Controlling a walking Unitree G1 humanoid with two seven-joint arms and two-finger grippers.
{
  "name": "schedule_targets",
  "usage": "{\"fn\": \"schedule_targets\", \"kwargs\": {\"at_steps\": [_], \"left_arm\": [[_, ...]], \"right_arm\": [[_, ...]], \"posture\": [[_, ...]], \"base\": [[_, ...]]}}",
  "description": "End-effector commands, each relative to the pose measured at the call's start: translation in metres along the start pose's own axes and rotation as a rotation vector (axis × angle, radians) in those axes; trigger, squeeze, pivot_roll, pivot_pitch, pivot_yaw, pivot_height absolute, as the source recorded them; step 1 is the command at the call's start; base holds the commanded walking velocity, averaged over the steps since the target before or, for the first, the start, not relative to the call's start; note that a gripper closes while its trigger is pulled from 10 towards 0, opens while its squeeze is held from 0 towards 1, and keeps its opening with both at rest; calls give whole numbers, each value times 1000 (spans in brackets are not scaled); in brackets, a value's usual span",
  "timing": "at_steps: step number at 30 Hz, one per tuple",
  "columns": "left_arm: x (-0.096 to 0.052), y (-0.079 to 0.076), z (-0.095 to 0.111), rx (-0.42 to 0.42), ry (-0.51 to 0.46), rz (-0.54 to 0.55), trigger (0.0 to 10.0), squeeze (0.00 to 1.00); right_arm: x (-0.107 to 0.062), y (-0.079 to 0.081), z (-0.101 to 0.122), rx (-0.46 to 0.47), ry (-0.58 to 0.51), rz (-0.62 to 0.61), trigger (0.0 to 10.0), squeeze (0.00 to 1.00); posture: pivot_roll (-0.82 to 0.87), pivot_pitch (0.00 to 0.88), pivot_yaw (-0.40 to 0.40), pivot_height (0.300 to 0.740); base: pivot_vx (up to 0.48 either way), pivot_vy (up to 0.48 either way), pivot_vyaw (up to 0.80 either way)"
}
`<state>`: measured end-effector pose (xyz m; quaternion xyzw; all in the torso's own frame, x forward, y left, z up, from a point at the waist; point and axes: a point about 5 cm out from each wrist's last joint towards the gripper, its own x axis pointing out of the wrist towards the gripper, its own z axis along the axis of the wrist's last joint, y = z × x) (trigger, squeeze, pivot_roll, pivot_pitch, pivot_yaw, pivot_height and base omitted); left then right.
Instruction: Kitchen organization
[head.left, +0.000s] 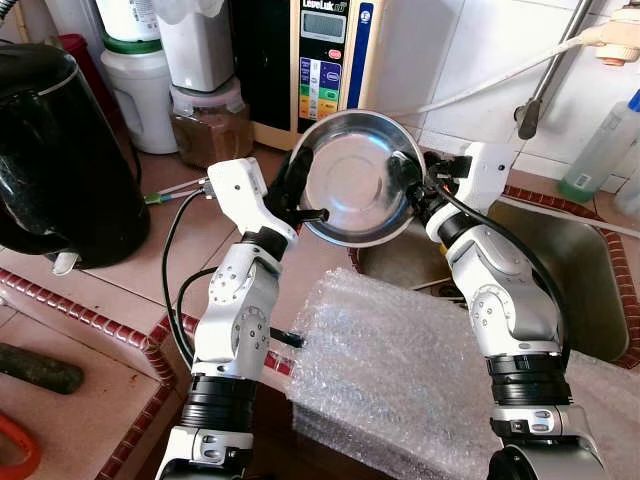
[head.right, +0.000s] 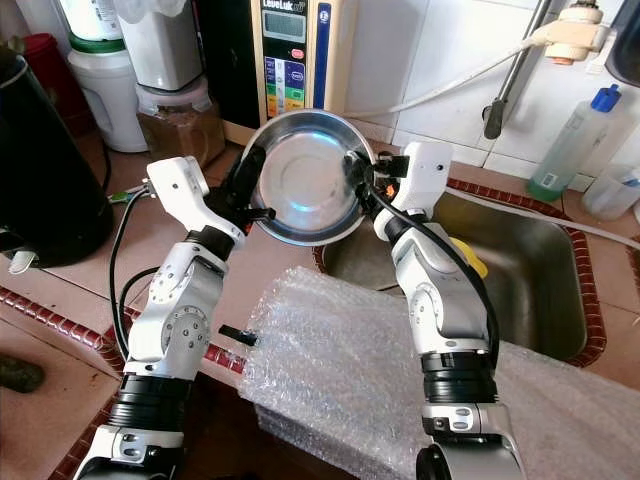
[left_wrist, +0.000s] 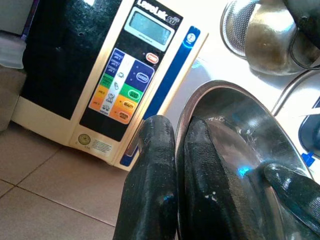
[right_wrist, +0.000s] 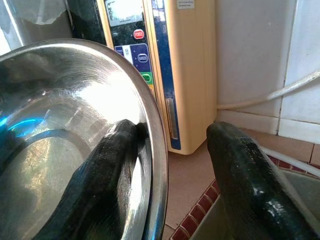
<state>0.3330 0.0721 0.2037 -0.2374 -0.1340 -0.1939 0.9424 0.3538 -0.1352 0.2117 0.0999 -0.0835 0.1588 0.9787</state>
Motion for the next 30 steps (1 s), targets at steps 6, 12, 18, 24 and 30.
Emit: {"fn": "schedule_targets", "kwargs": {"at_steps": [6, 12, 18, 24, 30], "left_arm": [[2, -15, 5, -21, -39, -53, 0, 0], [2, -14, 4, -18, -32, -51, 0, 0], [2, -13, 3, -9, -28, -51, 0, 0], [2, -14, 4, 14, -28, -69, 0, 0], [3, -15, 4, 17, -21, -97, 10000, 0]], "right_arm": [[-2, -14, -2, 13, 32, -76, 0, 0], [-3, -12, -9, 28, 78, -47, 0, 0], [-4, -8, -16, 41, 126, -8, 0, 0], [-5, -6, -21, 58, 168, 25, 0, 0], [-6, -6, -21, 60, 179, 28, 0, 0]], "posture": [[-61, 45, -13, 740], [-63, 48, -13, 740], [-63, 47, -12, 740], [-63, 45, -9, 740], [-61, 43, -13, 740]], "base": [[0, 0, 0], [0, 0, 0], [0, 0, 0], [0, 0, 0], [0, 0, 0]]}}
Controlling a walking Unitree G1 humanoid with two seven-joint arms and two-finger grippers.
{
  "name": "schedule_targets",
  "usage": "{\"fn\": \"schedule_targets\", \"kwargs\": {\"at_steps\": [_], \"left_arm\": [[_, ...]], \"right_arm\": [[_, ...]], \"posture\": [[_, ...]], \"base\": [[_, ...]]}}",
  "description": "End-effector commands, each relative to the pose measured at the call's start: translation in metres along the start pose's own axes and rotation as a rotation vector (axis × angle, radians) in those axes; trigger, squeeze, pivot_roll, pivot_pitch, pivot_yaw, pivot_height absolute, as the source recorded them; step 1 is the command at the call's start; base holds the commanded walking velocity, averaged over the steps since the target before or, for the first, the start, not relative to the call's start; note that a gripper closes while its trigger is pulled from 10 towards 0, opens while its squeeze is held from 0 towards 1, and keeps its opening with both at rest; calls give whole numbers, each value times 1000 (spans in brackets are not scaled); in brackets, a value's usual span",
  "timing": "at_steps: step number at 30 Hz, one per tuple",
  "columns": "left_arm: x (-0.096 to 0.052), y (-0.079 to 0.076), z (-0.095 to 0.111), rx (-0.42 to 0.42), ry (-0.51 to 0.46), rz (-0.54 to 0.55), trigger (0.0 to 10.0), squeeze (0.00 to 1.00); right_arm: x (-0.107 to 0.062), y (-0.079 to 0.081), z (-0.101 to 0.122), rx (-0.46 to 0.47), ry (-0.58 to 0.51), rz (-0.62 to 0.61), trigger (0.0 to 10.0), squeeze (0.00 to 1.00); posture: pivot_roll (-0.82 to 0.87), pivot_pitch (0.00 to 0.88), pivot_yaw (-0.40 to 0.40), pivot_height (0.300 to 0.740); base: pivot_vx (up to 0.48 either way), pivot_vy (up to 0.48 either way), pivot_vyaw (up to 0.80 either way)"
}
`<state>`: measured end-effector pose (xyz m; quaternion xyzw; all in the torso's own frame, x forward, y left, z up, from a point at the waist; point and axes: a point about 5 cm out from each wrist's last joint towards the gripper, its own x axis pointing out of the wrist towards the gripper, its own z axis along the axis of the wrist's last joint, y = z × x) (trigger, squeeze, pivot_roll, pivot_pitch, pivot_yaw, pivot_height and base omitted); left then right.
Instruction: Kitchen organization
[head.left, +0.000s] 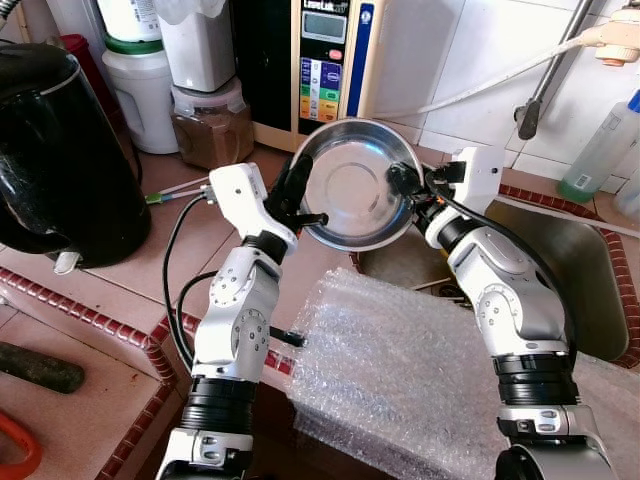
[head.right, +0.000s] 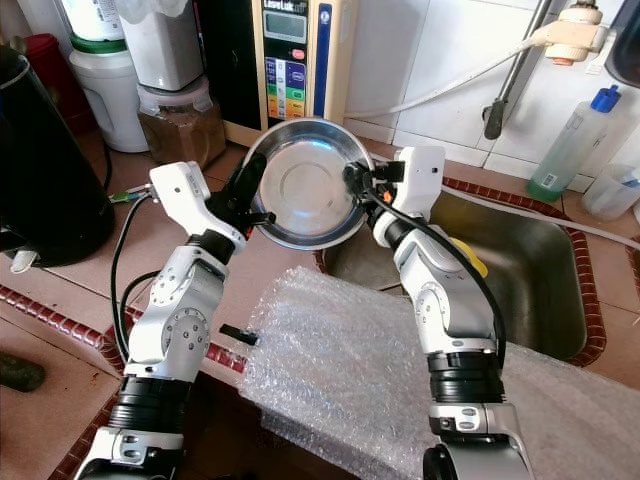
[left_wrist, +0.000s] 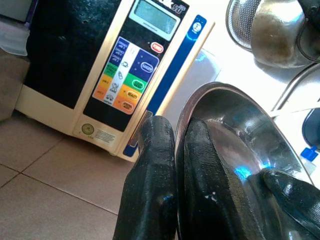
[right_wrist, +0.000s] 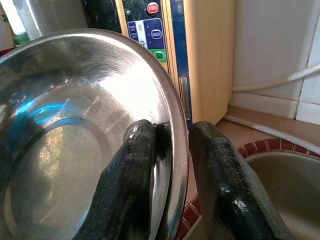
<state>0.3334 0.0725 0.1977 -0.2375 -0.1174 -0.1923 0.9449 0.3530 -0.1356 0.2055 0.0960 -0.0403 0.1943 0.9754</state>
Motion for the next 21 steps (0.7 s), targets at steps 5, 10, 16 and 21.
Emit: {"fn": "schedule_targets", "kwargs": {"at_steps": [5, 10, 16, 21], "left_arm": [[3, -18, 6, 15, -47, -90, 10000, 1000], [2, -20, 4, 28, -29, -122, 10000, 1000], [1, -22, 0, 45, -10, -141, 10000, 1000], [0, -23, -3, 65, 8, -145, 10000, 1000]], "right_arm": [[-1, -5, -14, 48, 82, -34, 0, 0], [-1, -8, -12, 42, 73, -51, 0, 0], [-1, -12, -10, 36, 61, -87, 0, 0], [0, -13, -10, 35, 57, -104, 0, 0]], "posture": [[-60, 39, -14, 740], [-61, 37, -14, 740], [-61, 35, -14, 740], [-58, 32, -15, 740]], "base": [[0, 0, 0], [0, 0, 0], [0, 0, 0], [0, 0, 0]]}}
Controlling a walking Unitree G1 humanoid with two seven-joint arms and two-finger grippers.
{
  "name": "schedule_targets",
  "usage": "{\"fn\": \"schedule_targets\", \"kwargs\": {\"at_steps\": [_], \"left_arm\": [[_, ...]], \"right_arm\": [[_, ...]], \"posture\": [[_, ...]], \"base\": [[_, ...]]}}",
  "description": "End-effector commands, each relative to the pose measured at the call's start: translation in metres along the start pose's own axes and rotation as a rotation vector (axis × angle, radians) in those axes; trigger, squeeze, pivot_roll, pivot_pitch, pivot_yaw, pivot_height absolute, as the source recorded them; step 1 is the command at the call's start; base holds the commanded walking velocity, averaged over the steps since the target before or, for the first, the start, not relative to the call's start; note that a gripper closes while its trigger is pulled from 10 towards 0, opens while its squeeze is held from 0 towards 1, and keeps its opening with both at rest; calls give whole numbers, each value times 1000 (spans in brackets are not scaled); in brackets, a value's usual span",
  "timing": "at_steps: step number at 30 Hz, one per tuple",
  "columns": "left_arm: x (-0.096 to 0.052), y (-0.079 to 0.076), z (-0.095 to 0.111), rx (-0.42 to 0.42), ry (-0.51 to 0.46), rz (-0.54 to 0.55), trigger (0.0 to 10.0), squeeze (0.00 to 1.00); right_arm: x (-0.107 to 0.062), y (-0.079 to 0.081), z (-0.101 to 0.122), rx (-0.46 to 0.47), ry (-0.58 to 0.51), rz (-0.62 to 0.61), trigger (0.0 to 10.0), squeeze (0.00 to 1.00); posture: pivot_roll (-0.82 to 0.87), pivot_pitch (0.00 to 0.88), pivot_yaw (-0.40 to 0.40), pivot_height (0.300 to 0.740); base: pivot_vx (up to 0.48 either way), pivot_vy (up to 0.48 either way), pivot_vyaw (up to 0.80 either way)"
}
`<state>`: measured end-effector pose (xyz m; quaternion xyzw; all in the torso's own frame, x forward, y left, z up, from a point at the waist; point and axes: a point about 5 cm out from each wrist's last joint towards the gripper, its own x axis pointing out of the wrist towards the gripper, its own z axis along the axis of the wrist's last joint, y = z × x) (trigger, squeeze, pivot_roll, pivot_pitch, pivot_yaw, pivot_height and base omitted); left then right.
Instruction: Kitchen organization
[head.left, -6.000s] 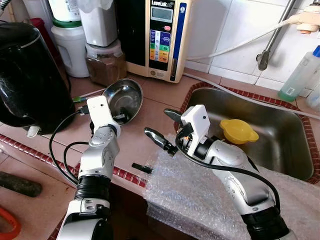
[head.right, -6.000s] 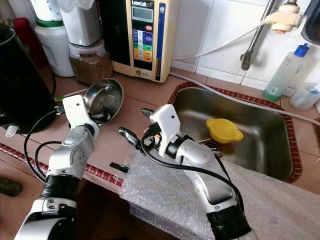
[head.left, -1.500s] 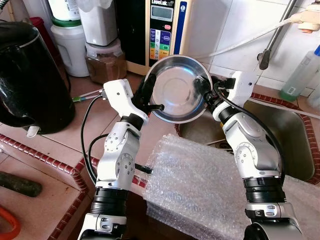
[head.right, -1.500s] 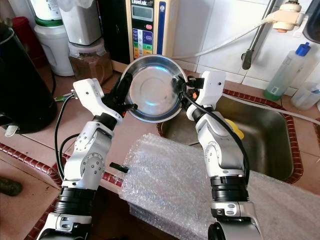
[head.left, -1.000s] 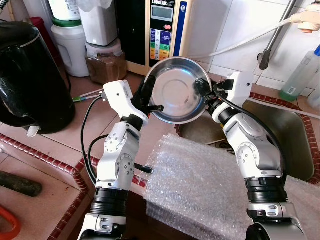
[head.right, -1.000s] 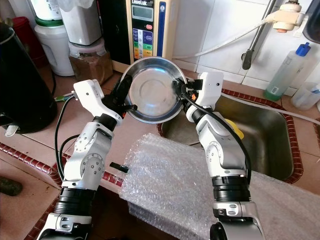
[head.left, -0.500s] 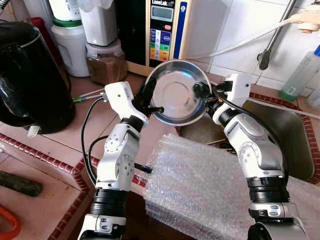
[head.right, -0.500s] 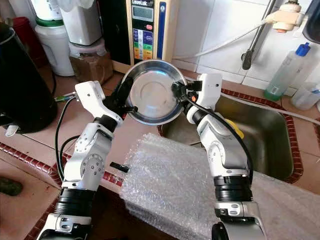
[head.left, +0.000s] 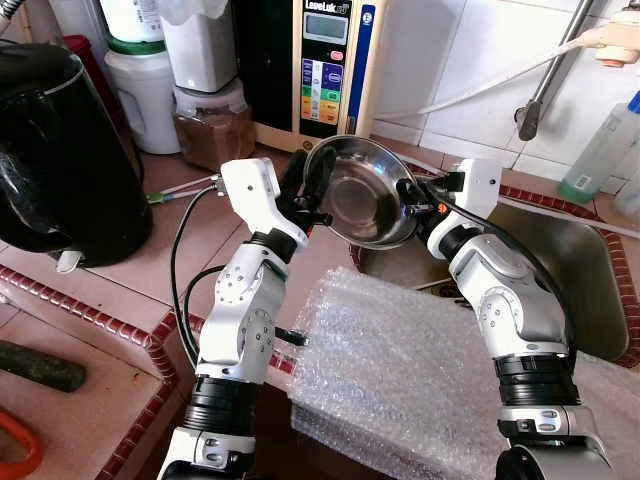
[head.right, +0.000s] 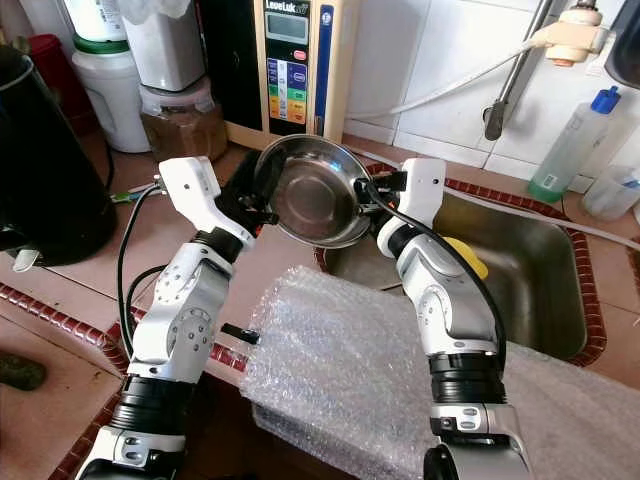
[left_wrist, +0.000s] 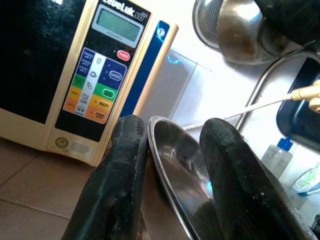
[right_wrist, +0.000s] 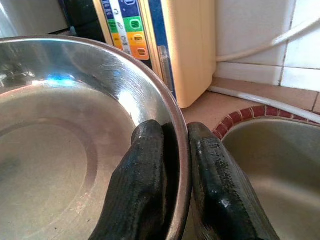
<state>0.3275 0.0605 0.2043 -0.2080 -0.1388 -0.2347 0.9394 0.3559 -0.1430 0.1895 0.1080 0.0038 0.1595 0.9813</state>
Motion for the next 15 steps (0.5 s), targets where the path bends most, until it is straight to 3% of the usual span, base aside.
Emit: {"fn": "schedule_targets", "kwargs": {"at_steps": [1, 7, 15], "left_arm": [[0, -8, -3, 15, 19, -46, 10000, 1000], [-2, -5, -9, 60, 65, -46, 10000, 1000], [-12, 7, -22, 104, 150, 4, 10000, 1000]], "right_arm": [[2, -3, 5, -1, -20, -28, 0, 0], [2, -11, 9, -5, -46, -92, 0, 0], [-1, -35, 17, -35, -89, -263, 0, 0]], "posture": [[-58, 32, -15, 740], [-56, 33, -17, 740], [-52, 37, -20, 740]], "base": [[0, 0, 0], [0, 0, 0], [0, 0, 0]]}}
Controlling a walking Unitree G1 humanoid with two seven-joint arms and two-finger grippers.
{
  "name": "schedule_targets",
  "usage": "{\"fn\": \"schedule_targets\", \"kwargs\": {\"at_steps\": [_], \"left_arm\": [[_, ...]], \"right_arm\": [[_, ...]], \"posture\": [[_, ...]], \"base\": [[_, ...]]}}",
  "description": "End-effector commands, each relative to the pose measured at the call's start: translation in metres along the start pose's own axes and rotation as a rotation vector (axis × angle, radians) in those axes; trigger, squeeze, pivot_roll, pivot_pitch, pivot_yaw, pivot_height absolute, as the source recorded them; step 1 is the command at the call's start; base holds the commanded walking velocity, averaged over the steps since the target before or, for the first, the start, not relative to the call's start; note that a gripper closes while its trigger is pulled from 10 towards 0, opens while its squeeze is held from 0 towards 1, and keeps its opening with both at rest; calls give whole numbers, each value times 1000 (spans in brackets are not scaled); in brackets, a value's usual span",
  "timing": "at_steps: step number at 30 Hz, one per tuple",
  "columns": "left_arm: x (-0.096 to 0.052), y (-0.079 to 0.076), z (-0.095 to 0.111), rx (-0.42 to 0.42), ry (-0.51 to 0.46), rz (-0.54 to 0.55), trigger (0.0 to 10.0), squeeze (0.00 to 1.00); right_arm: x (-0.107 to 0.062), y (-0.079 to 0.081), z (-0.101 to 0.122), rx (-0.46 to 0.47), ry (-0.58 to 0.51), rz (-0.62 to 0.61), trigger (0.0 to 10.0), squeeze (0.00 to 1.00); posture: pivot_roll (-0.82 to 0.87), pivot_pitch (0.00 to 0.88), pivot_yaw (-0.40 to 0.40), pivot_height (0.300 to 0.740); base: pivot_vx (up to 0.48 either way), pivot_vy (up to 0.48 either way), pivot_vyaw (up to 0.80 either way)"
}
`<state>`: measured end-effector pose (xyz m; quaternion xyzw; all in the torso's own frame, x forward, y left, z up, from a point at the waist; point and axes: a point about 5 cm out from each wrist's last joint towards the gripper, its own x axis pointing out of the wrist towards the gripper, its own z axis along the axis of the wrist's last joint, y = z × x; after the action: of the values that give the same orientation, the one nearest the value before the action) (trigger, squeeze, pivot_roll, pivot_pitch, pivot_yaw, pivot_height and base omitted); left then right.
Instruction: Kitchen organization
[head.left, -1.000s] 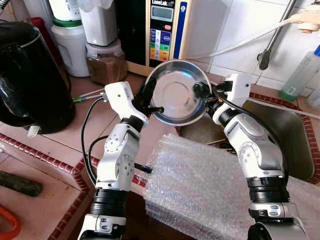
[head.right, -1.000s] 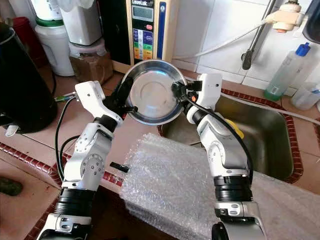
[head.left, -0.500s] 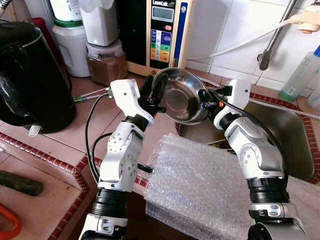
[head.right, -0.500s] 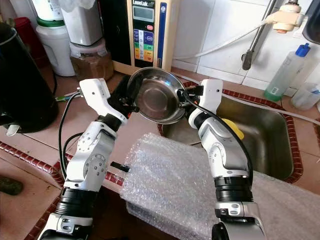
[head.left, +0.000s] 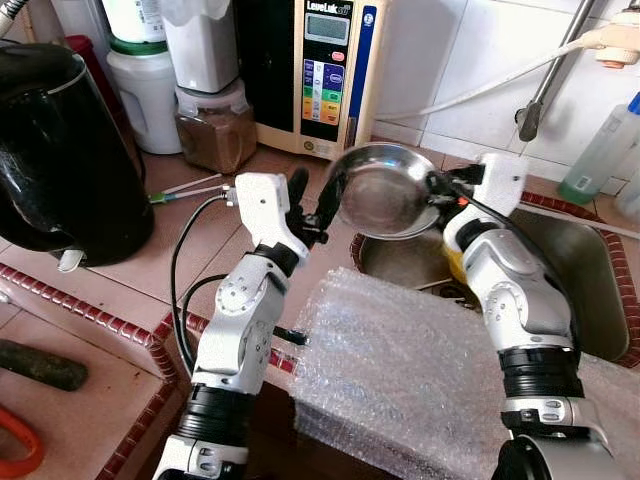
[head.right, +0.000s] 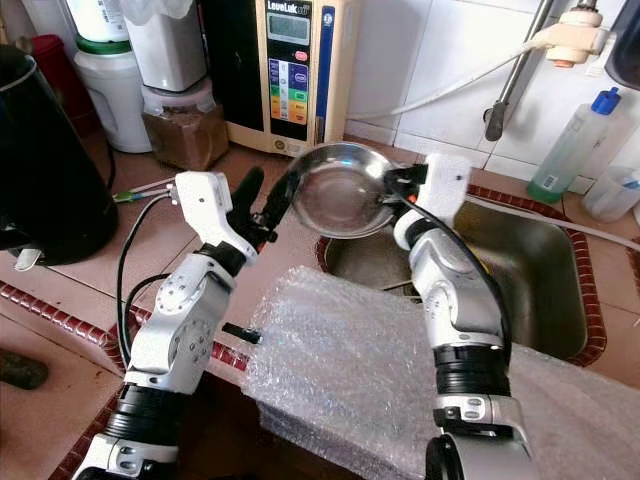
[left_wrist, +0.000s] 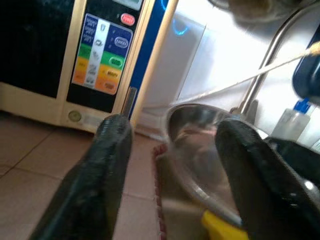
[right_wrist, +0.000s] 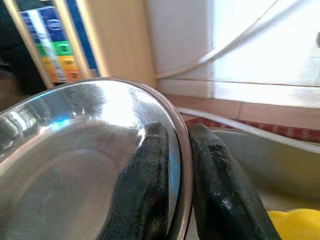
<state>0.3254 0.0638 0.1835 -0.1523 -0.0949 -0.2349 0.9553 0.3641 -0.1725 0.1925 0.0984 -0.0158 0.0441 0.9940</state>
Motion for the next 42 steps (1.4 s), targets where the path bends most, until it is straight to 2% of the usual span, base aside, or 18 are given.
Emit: {"fn": "schedule_targets", "kwargs": {"at_steps": [1, 4, 8, 10, 11, 14, 17, 20, 23, 27, 28, 29, 30, 42], "left_arm": [[-1, -1, -7, 18, 40, -3, 10000, 1000], [-3, 2, -10, 29, 63, 3, 10000, 1000], [-5, 2, -14, 64, 102, -33, 10000, 1000], [-5, 4, -17, 157, 129, -27, 10000, 1000], [-7, 2, -19, 241, 140, -76, 10000, 1000], [-9, 0, -24, 232, 185, -121, 10000, 1000], [-11, 0, -27, 245, 208, -137, 10000, 1000], [-15, -4, -37, 270, 281, -220, 10000, 1000], [-17, -9, -40, 300, 297, -277, 10000, 1000], [-16, -11, -40, 297, 299, -277, 10000, 1000], [-16, -12, -41, 298, 302, -282, 10000, 1000], [-16, -12, -41, 298, 302, -283, 10000, 1000], [-16, -13, -42, 299, 304, -287, 10000, 1000], [-16, -13, -42, 309, 308, -294, 10000, 1000]], "right_arm": [[2, -7, 7, -8, -30, -46, 0, 0], [2, -17, 7, -51, -33, -111, 0, 0], [0, -34, 4, -163, 1, -217, 0, 0], [-3, -44, 1, -192, 17, -272, 0, 0], [-6, -56, -3, -221, 44, -335, 0, 0], [-10, -68, -6, -287, 55, -406, 0, 0], [-10, -71, -7, -300, 64, -421, 0, 0], [-14, -79, -19, -353, 126, -441, 0, 0], [-17, -84, -29, -350, 163, -450, 0, 0], [-21, -87, -45, -338, 230, -445, 0, 0], [-23, -88, -52, -333, 260, -439, 3529, 0], [-24, -88, -54, -331, 269, -440, 8824, 722], [-25, -90, -57, -316, 277, -451, 10000, 1000], [-27, -92, -62, -289, 288, -458, 10000, 1000]], "posture": [[-52, 37, -20, 740], [-53, 37, -19, 740], [-54, 37, -19, 740], [-50, 38, -23, 740], [-50, 38, -23, 740], [-49, 39, -23, 740], [-50, 39, -23, 740], [-53, 38, -22, 740], [-53, 37, -22, 740], [-57, 37, -19, 740], [-58, 37, -18, 740], [-58, 37, -18, 740], [-59, 38, -18, 740], [-62, 36, -19, 740]], "base": [[0, 0, 0], [0, 0, 0], [0, 0, 0], [0, 0, 0], [0, 0, 0], [0, 0, 0], [0, 0, 0], [0, 0, 0], [0, 0, 0], [0, 0, 0], [0, 0, 0], [0, 0, 0], [0, 0, 0], [0, 0, 0]]}}
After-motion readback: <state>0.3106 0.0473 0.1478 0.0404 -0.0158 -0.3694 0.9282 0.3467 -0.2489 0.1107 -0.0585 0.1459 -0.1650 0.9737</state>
